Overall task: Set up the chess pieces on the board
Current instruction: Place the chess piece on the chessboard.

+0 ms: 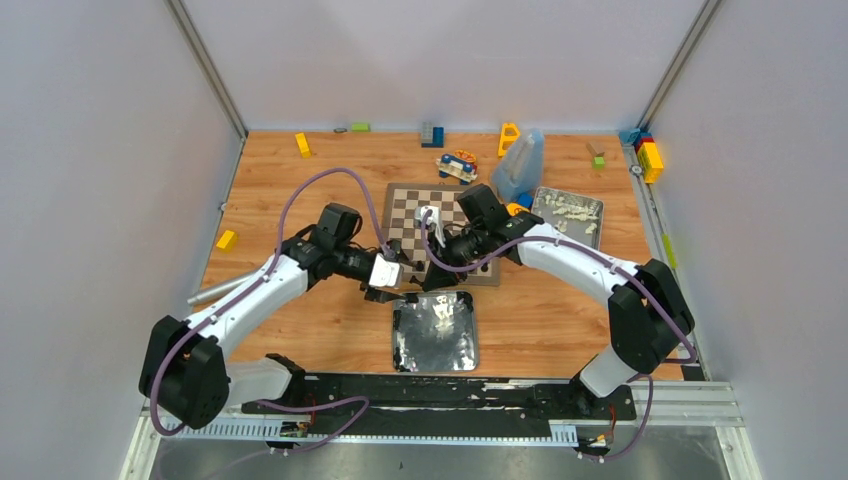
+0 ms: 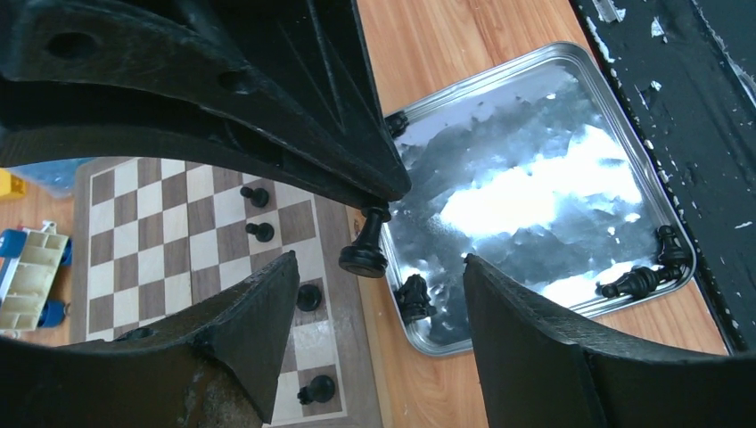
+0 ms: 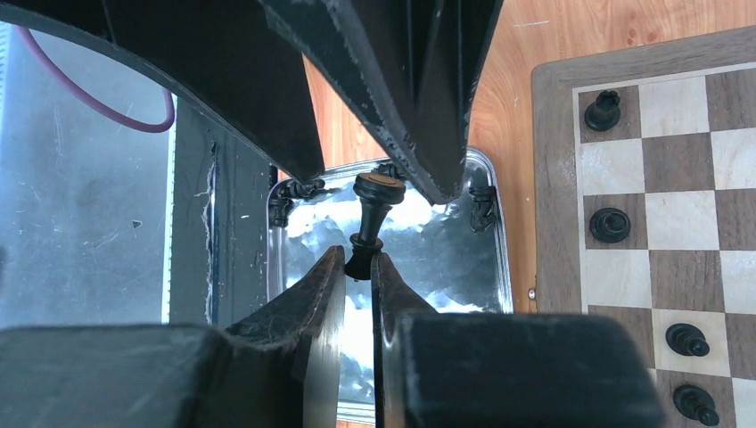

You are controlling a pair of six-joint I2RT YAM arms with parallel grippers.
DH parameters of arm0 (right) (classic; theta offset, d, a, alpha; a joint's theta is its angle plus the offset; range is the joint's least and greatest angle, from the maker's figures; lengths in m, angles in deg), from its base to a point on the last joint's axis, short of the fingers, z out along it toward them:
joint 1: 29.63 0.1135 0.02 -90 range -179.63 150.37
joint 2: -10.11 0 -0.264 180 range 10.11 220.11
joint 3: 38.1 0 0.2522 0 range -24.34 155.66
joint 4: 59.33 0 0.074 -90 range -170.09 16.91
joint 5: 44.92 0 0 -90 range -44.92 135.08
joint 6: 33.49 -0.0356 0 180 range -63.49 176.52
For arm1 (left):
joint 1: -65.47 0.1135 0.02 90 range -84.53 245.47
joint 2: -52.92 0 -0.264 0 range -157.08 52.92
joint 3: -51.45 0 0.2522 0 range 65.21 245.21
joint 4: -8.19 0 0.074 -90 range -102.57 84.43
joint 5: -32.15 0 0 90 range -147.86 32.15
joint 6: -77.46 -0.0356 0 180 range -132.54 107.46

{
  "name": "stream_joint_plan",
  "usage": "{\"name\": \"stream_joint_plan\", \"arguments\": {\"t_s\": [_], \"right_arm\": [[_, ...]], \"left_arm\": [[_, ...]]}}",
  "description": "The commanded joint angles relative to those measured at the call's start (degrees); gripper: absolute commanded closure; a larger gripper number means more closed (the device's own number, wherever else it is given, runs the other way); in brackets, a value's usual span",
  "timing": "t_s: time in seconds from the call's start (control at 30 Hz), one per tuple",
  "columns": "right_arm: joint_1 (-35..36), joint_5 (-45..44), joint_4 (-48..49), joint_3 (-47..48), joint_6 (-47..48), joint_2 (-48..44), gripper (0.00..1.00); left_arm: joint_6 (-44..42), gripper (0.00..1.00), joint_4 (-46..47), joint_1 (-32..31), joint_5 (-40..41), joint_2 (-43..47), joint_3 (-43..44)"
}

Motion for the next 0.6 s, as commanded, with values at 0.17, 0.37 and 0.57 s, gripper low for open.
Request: {"name": "stream_joint_plan", "arguments": {"t_s": [0.17, 0.37, 0.57], "right_arm": [[-1.02, 3.31, -0.28, 3.11, -0.93, 0.56, 1.0], [-1.14, 3.33, -0.31, 3.13, -0.98, 0.81, 1.0], [-1.18, 3.35, -0.31, 3.26, -0.99, 1.13, 1.0]], "left_arm": [[-0.28, 0.35, 3.27, -2.19, 0.63, -1.39, 2.02], [1.55, 0.43, 5.01, -2.66, 0.96, -1.72, 2.13], [1.98, 0.52, 4.64, -3.07, 1.39, -2.24, 2.62]]}}
